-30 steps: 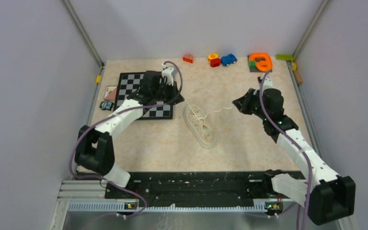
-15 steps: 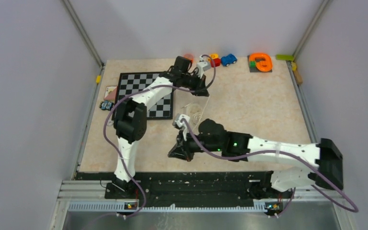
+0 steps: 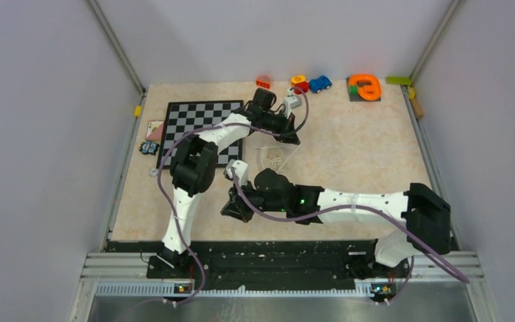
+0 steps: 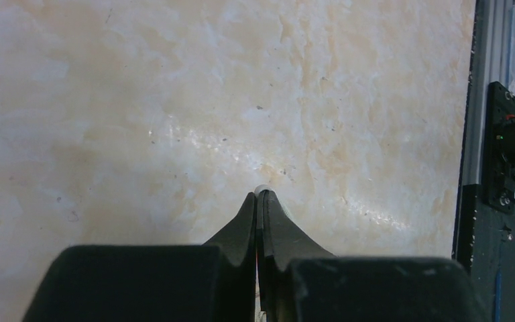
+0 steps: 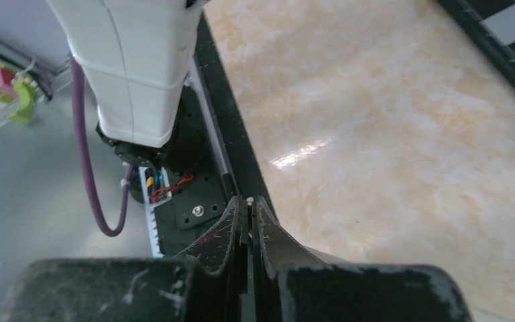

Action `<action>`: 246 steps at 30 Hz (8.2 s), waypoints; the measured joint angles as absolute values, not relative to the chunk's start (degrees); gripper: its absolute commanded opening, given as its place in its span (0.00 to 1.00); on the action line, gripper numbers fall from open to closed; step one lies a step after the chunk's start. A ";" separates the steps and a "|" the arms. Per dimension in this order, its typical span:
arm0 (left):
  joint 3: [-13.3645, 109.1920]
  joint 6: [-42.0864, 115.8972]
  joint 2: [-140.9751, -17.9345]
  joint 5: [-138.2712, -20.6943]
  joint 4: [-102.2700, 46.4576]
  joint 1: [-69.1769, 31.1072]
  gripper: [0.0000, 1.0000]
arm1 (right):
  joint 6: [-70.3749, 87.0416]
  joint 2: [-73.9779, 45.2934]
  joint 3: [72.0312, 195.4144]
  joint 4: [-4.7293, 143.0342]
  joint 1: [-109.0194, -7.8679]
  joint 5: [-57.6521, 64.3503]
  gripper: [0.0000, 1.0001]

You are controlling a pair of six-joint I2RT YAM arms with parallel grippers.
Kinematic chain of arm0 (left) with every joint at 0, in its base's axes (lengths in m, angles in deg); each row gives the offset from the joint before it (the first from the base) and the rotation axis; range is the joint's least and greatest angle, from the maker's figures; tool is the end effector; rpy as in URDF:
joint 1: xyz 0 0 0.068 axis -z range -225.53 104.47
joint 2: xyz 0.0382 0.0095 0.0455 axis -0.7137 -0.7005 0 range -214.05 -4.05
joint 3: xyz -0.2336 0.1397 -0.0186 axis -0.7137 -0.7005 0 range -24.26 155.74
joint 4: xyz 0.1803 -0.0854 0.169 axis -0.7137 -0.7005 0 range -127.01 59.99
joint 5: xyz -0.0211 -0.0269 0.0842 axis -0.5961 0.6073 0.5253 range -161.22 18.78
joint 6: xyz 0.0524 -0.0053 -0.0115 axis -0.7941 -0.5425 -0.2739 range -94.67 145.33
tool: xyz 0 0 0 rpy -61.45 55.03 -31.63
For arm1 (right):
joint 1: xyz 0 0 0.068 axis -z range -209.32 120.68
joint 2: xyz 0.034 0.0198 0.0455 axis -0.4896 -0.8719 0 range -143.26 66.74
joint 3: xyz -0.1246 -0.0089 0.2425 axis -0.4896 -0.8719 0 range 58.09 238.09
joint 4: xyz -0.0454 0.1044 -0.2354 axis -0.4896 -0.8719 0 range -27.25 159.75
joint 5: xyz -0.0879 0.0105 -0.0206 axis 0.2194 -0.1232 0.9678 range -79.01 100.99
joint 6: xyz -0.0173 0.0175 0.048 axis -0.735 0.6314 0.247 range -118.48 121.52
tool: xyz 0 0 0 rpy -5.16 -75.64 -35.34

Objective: Tie the shoes
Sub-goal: Tie the shoelace on the shoe, then adjust the shoe at the center of the board.

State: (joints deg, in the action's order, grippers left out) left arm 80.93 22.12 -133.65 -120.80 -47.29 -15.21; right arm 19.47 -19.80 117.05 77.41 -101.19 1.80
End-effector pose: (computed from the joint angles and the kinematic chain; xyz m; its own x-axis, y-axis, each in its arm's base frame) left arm 0.4253 -0.2802 0.2057 -0.5275 0.3506 -0.7739 0.8489 0.2535 -0.4638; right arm 0.1039 0.3359 0.2796 -0.4043 -0.2573 -0.8777 -0.9043 0.2561 0.3415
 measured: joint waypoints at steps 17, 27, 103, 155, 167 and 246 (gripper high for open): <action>28.96 37.84 -89.00 -107.21 -31.16 -25.98 0.00 | 25.64 12.37 100.74 69.21 -40.28 18.91 0.00; 9.24 48.70 -77.19 -105.81 -30.41 -29.46 0.00 | 32.15 -11.00 102.10 68.05 -30.66 16.20 0.00; 23.62 48.64 -75.79 -110.90 -36.97 -26.29 0.00 | -12.96 -22.86 101.70 80.45 -54.14 -27.93 0.50; 33.96 48.94 -82.79 -112.76 -29.65 -19.45 0.00 | 13.20 -15.35 105.53 67.59 -53.96 -24.63 0.00; 32.65 49.73 -83.20 -112.63 -30.39 -16.37 0.00 | 17.64 -18.34 106.49 66.87 -53.79 -24.87 0.00; 11.36 8.35 -89.98 -96.98 -2.02 -2.64 0.00 | 21.49 6.27 89.14 67.46 -52.76 -3.60 0.64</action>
